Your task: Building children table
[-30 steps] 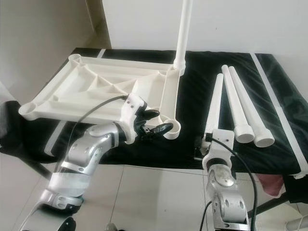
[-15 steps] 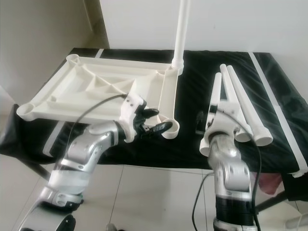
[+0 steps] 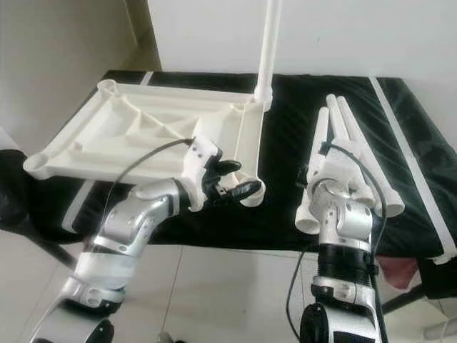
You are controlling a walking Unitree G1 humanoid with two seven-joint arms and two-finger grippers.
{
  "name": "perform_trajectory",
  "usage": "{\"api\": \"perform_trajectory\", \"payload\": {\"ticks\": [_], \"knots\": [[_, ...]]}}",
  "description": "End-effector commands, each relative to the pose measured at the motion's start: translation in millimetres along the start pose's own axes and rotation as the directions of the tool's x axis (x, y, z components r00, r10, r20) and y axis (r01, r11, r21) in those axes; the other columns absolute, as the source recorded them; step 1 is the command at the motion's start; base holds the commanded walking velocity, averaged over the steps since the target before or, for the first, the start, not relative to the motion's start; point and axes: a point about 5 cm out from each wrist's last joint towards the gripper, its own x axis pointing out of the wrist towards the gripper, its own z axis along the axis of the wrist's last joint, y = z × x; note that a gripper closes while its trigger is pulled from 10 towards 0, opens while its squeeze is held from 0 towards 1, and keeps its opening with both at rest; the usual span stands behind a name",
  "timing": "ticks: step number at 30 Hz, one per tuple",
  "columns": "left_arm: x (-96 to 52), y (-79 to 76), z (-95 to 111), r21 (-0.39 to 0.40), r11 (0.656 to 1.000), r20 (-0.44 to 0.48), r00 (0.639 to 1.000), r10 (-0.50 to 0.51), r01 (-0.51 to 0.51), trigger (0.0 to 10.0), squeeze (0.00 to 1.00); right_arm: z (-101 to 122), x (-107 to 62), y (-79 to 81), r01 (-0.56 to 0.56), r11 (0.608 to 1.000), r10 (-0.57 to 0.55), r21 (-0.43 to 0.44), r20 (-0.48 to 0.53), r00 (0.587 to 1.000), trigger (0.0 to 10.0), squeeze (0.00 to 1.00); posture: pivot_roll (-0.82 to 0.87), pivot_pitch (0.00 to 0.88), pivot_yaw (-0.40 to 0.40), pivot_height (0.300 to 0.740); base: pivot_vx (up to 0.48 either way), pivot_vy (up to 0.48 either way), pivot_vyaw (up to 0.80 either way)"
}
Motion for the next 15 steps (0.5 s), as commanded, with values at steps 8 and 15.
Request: {"api": "perform_trajectory", "payload": {"ticks": [8, 15], "knots": [[0.1, -1.3, -2.6, -0.008, 1.000, 0.004, 1.000, 0.027, -0.027, 10.0, 0.00, -16.0, 17.5, 12.0, -0.038, 0.999, 0.034, -0.023, -0.167, 0.985, 10.0, 0.00, -0.01, 0.020, 0.003, 0.740, 0.000, 0.000, 0.00], [0.8, -2.6, -3.6, -0.009, 1.000, 0.003, 1.000, 0.023, -0.022, 10.0, 0.00, -20.6, 25.7, 11.1, -0.034, 0.999, 0.029, -0.016, -0.244, 0.969, 10.0, 0.00, -0.01, 0.007, 0.004, 0.740, 0.000, 0.000, 0.00]]}}
